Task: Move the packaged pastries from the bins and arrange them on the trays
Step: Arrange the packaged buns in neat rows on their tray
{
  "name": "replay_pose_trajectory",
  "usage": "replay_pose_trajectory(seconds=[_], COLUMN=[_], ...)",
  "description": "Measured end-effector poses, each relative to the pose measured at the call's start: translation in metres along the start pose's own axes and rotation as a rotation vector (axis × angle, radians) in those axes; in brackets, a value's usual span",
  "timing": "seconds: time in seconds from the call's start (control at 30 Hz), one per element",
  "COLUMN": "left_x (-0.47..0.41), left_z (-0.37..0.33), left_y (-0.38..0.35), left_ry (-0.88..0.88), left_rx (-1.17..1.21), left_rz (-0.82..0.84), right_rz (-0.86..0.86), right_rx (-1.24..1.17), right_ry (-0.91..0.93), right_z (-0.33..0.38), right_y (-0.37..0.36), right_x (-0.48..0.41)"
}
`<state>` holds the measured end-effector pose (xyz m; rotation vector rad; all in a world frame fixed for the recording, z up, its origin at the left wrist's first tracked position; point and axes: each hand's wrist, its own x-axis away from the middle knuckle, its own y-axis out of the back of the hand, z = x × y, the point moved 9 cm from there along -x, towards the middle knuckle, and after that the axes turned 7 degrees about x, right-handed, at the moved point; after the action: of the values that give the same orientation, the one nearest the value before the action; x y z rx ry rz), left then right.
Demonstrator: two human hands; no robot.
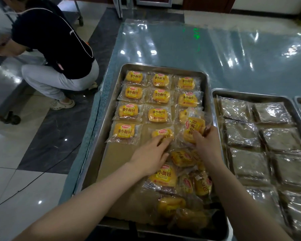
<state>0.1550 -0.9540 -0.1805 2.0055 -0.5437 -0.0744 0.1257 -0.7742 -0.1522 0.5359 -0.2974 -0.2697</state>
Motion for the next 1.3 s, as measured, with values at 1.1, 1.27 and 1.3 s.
replay_pose_trajectory(seconds=[1.1, 1.27, 1.3], left_x=[0.121, 0.115, 0.114], left_z=[0.096, 0.077, 0.079], left_y=[0.082, 0.046, 0.033], left_ry=[0.409, 0.295, 0.312], left_rx=[0.55, 0.267, 0.222], left_rz=[-0.655, -0.423, -0.339], right_rz=[0.521, 0.615, 0.602], right_rx=[0.148, 0.241, 0.286], right_ry=[0.156, 0.193, 0.219], right_z=[0.053, 0.052, 0.052], right_y=[-0.138, -0.163, -0.16], right_x=[0.075, 0.093, 0.093])
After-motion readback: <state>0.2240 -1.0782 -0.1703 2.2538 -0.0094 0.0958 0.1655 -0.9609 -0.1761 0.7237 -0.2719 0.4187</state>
